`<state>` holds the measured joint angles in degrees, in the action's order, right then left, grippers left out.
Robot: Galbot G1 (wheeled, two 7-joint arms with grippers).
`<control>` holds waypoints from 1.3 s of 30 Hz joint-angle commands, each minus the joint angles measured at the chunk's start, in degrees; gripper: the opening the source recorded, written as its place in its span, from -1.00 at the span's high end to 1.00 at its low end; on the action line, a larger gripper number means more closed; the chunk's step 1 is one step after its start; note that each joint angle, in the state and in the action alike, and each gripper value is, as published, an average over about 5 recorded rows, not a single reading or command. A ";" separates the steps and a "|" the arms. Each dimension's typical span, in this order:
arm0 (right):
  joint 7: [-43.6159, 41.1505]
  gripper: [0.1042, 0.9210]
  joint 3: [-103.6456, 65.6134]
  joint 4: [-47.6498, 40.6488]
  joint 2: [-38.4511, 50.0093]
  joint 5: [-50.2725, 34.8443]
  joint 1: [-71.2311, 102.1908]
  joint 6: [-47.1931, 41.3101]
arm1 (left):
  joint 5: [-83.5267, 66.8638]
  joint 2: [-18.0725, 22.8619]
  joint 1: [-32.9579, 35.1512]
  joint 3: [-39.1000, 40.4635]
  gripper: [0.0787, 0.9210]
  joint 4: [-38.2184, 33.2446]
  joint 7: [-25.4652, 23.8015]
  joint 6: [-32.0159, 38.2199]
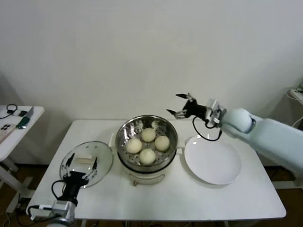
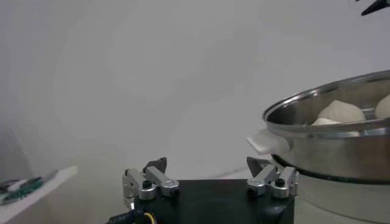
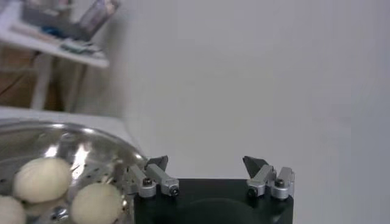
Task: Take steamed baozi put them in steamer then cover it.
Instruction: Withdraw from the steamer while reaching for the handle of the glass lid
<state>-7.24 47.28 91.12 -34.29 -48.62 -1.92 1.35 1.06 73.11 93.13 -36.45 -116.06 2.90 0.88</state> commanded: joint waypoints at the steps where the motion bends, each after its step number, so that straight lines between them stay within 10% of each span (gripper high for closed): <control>1: 7.28 -0.76 -58.07 8.19 3.17 12.63 55.36 -1.84 | 11.37 0.74 0.72 -1.09 -0.77 -2.14 -0.02 -1.41; 19: 0.44 -0.76 -87.52 18.80 -24.79 23.52 86.26 -3.22 | 71.12 -1.14 2.12 -3.48 -0.77 -3.15 -4.00 -10.47; 39: -0.73 -0.76 -88.72 16.63 -28.63 26.15 87.01 -2.45 | 76.75 -3.91 -14.75 3.75 -0.77 25.85 4.06 -7.77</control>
<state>-7.45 -38.76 107.91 -60.07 -24.52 82.44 -1.30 71.18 69.95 86.42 -34.75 -103.99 3.98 -7.82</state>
